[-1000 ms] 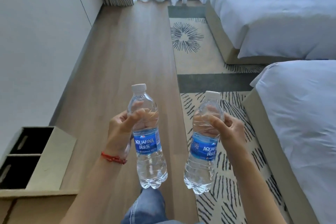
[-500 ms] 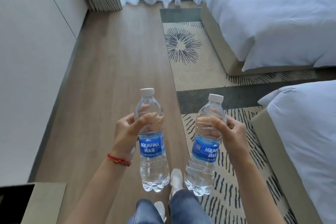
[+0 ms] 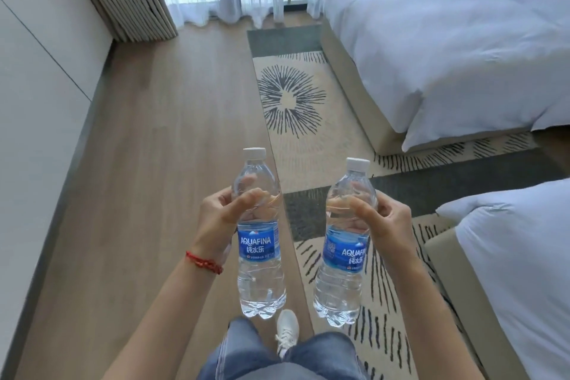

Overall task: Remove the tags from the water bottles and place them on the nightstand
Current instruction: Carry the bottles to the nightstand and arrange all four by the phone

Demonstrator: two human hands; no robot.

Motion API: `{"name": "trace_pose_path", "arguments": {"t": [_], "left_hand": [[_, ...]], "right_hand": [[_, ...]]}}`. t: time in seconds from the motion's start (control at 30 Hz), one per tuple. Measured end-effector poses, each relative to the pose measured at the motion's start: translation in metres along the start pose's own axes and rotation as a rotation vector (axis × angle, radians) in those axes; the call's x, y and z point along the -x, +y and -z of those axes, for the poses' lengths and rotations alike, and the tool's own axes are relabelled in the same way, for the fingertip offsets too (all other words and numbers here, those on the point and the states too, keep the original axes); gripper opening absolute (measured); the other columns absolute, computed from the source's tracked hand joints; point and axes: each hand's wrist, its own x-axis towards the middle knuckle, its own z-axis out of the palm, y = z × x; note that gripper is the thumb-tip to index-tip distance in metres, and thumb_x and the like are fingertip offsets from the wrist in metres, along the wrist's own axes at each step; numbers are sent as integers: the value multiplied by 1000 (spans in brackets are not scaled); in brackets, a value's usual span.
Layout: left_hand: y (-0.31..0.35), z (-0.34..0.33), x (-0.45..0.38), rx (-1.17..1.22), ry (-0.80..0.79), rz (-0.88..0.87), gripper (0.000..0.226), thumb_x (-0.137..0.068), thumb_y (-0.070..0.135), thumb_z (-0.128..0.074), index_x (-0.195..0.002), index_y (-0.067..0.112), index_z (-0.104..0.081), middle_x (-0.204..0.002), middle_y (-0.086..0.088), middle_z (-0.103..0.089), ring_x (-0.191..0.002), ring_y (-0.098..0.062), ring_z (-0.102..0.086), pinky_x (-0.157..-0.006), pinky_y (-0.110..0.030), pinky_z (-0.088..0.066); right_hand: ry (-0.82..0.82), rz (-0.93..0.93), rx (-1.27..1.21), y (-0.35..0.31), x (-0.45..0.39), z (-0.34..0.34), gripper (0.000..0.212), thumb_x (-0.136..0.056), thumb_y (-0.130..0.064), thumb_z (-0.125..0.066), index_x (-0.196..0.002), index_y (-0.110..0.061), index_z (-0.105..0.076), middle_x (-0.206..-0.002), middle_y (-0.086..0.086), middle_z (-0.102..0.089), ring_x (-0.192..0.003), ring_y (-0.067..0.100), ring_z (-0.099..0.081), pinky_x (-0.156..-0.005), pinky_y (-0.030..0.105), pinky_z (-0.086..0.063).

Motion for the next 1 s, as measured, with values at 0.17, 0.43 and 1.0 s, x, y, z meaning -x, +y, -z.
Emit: {"name": "trace_pose_path", "arguments": {"t": [0.17, 0.43, 1.0], "left_hand": [[21, -34, -80, -13, -87, 16, 73, -34, 47, -86, -96, 14, -68, -77, -2, -74, -68, -17, -69, -57, -24, -55], [40, -94, -223, -84, -322, 61, 46, -41, 42, -81, -81, 22, -74, -77, -3, -74, -71, -20, -70, -59, -26, -56], [71, -275, -443, -291, -857, 196, 44, -52, 31, -76, -93, 17, -68, -79, -4, -73, -71, -18, -69, -62, -24, -57]], "right_hand": [[111, -40, -32, 2, -68, 21, 35, -59, -44, -74, -82, -19, -71, -75, 4, -73, -70, 19, -69, -62, 27, -57], [328, -54, -99, 10, -171, 40, 36, -58, -45, -72, -84, -20, -70, -75, -1, -73, -68, 13, -70, -57, 19, -53], [1003, -97, -64, 2, -294, 95, 30, -59, -49, -66, -73, -24, -72, -69, -7, -73, -65, 5, -68, -55, 13, -50]]}}
